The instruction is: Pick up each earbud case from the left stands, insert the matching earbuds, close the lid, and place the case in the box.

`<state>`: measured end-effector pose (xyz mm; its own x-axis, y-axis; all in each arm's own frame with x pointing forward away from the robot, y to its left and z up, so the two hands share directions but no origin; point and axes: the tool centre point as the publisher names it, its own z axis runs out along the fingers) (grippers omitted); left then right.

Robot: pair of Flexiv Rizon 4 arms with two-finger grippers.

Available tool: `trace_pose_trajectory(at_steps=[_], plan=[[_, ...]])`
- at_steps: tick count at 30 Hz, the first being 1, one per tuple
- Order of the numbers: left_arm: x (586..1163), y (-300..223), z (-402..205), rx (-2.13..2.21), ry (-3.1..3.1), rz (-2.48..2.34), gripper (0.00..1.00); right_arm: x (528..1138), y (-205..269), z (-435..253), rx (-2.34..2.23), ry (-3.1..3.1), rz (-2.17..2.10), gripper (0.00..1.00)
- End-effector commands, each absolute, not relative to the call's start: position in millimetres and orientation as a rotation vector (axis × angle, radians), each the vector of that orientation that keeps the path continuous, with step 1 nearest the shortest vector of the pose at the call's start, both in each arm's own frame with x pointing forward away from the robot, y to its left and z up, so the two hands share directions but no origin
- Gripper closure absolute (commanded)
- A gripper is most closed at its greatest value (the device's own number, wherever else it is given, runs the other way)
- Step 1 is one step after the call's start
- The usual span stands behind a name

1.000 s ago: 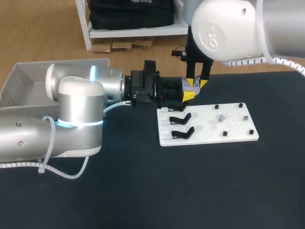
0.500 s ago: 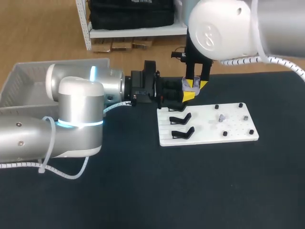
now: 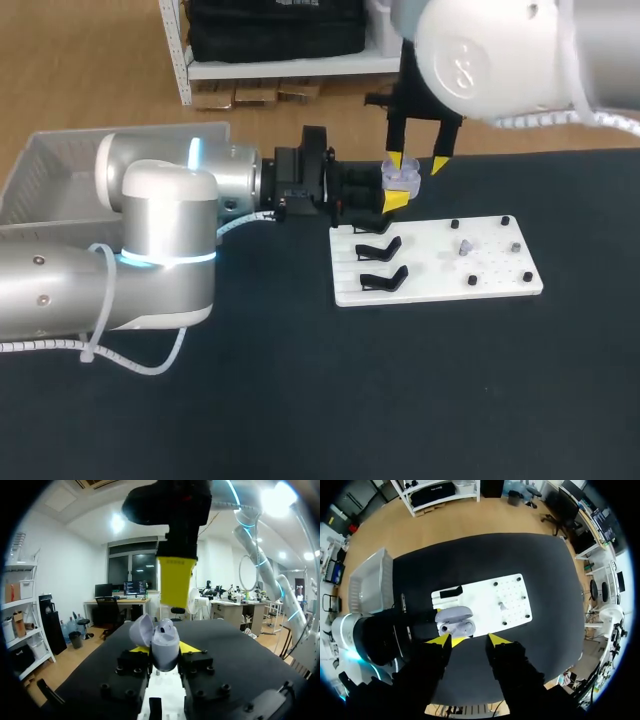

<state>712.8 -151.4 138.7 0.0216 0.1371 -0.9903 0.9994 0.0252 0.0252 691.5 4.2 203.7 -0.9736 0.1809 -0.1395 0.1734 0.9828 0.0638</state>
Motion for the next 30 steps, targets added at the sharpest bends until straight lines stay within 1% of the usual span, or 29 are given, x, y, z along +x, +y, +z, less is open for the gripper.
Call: trace_pose_trajectory(at_steps=[1,4,6,7,8,10,14,15,16,18,19,21,22,23,25,26,27,29,30], plan=[[711,-151,137,1.292,1.299,-1.098,1.0,654,-28,194,0.279,2.785,0.239,0.51],[711,-151,137,1.292,1.299,-1.098,1.0,648,-37,192,0.288,2.757,0.267,0.49],[711,-151,137,1.292,1.299,-1.098,1.0,646,-43,188,0.302,2.749,0.264,0.42],[711,-151,137,1.292,1.299,-1.098,1.0,645,-47,185,0.303,2.749,0.267,0.41],[711,-151,137,1.292,1.299,-1.098,1.0,645,-50,183,0.31,2.748,0.266,0.4],[711,-151,137,1.292,1.299,-1.098,1.0,644,-55,179,0.321,2.751,0.269,0.44],[711,-151,137,1.292,1.299,-1.098,1.0,644,-63,169,0.354,2.746,0.27,0.4],[711,-151,137,1.292,1.299,-1.098,1.0,644,-66,165,0.361,2.756,0.273,0.42],[711,-151,137,1.292,1.299,-1.098,1.0,644,-68,161,0.368,2.754,0.269,0.41],[711,-151,137,1.292,1.299,-1.098,1.0,645,-71,152,0.382,2.763,0.276,0.34],[711,-151,137,1.292,1.299,-1.098,1.0,646,-71,148,0.384,2.759,0.274,0.22],[711,-151,137,1.292,1.299,-1.098,1.0,647,-72,137,0.404,2.749,0.256,0.05],[711,-151,137,1.292,1.299,-1.098,1.0,648,-73,133,0.417,2.759,0.263,0.17],[711,-151,137,1.292,1.299,-1.098,1.0,649,-72,130,0.411,2.759,0.256,0.17],[711,-151,137,1.292,1.299,-1.098,1.0,651,-70,123,0.417,2.759,0.259,0.1],[711,-151,137,1.292,1.299,-1.098,1.0,653,-70,118,0.415,2.758,0.232,0.05],[711,-151,137,1.292,1.299,-1.098,1.0,654,-70,115,0.418,2.758,0.235,0.03],[711,-151,137,1.292,1.299,-1.098,1.0,657,-71,108,0.435,2.76,0.214,0.02],[711,-151,137,1.292,1.299,-1.098,1.0,659,-72,104,0.445,2.756,0.196,0.0]])
